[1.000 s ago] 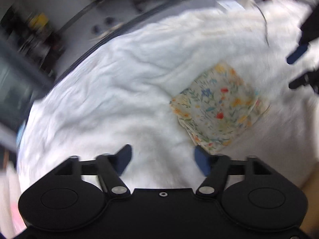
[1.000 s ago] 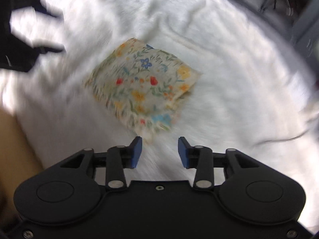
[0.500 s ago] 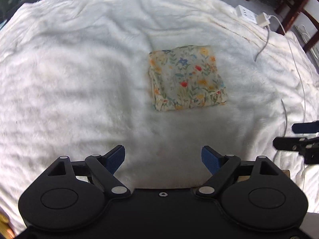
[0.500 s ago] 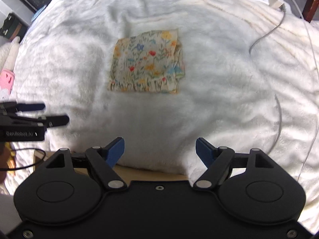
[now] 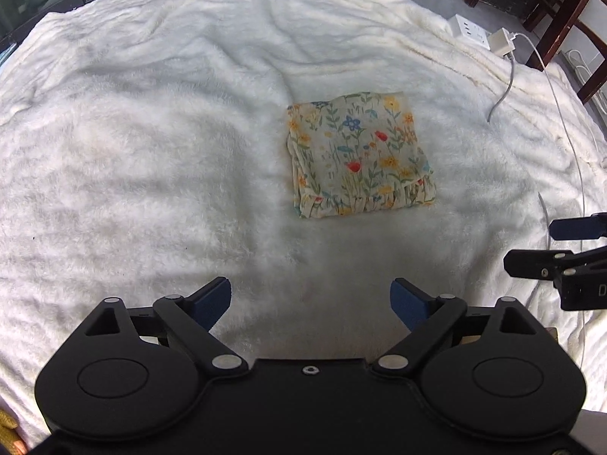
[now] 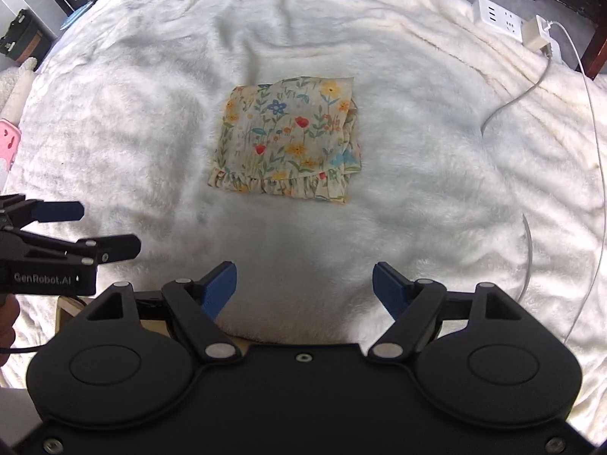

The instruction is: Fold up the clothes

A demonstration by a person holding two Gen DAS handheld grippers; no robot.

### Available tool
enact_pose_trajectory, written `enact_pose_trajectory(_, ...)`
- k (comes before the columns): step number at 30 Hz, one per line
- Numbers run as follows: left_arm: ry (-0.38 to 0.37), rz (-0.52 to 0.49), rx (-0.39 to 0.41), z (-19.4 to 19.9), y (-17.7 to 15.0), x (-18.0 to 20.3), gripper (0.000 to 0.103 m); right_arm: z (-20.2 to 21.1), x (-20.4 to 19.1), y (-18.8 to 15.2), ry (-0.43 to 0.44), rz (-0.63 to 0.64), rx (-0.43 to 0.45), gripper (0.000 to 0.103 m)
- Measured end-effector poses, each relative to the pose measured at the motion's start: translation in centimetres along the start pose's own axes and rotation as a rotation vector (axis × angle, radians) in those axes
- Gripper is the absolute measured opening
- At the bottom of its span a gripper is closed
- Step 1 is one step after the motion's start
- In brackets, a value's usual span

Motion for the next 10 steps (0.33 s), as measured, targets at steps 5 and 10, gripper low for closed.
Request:
enact_pose_trajectory(5, 0.002, -0.001, -0.003, -0.16, 0.01, -0.19, 0.093, -0.18, -0.36, 0.03, 0.007, 0.015, -0.006, 0.082)
enact_pose_trajectory(10, -0.012, -0.010, -0.010, -0.42, 0.04, 0.07, 0.094, -0.30, -0.24, 0.00, 0.002, 0.009, -0.008, 0.082)
Point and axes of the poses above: each gripper's, at about its wrist camera, not at the fingertips, and z roughly against the way its jaws point, x to its right, y to its top, the point moved 2 cm from there along -z, roughly the way its jaws point, and after that the axes turned 15 degrees about -y, right-handed, at the moved point
